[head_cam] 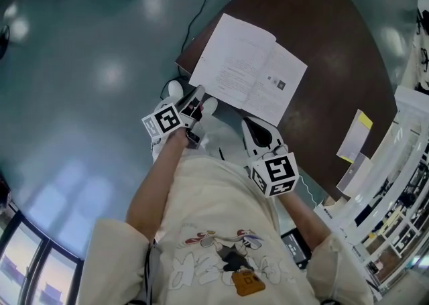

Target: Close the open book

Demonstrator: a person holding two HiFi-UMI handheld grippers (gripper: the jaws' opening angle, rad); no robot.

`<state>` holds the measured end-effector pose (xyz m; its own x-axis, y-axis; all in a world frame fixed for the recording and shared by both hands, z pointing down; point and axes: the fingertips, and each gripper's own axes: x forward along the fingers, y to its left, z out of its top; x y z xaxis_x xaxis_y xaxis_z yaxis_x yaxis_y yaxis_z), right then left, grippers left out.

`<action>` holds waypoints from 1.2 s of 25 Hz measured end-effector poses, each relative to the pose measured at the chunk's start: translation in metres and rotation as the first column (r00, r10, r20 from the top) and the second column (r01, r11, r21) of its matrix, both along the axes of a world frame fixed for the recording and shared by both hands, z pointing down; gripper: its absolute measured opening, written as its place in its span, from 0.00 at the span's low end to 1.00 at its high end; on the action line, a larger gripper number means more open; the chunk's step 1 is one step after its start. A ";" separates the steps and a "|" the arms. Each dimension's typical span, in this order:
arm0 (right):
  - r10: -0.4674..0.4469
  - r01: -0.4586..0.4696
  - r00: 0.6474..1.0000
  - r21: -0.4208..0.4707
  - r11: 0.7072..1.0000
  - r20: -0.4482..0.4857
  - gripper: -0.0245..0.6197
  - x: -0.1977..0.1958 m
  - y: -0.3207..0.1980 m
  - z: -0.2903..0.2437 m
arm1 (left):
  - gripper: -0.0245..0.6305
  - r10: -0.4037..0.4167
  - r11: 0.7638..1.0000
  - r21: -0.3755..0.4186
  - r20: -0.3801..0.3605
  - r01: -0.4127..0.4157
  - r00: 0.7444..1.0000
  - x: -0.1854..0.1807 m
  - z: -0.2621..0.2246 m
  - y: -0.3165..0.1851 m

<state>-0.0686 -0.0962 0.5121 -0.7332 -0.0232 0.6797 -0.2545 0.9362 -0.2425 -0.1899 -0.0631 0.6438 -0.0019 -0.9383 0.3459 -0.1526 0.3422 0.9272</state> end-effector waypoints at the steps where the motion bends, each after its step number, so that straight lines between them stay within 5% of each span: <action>1: 0.002 -0.002 1.000 0.001 1.000 0.003 0.05 -0.001 0.000 -0.001 | 0.08 0.013 1.000 0.005 0.012 -0.013 1.000 0.000 -0.005 0.000; 8: 0.026 -0.026 1.000 0.015 1.000 0.016 0.05 0.001 0.001 -0.004 | 0.07 0.122 0.992 0.018 0.111 -0.124 0.986 0.011 -0.040 -0.005; 19: 0.077 -0.077 0.997 0.021 0.997 0.028 0.05 0.020 -0.011 -0.001 | 0.07 0.207 0.976 0.034 0.156 -0.214 0.966 0.037 -0.072 -0.022; 30: 0.157 -0.157 0.987 0.011 0.988 0.027 0.05 0.047 -0.021 0.013 | 0.07 0.327 0.938 0.040 0.226 -0.344 0.918 0.071 -0.085 -0.039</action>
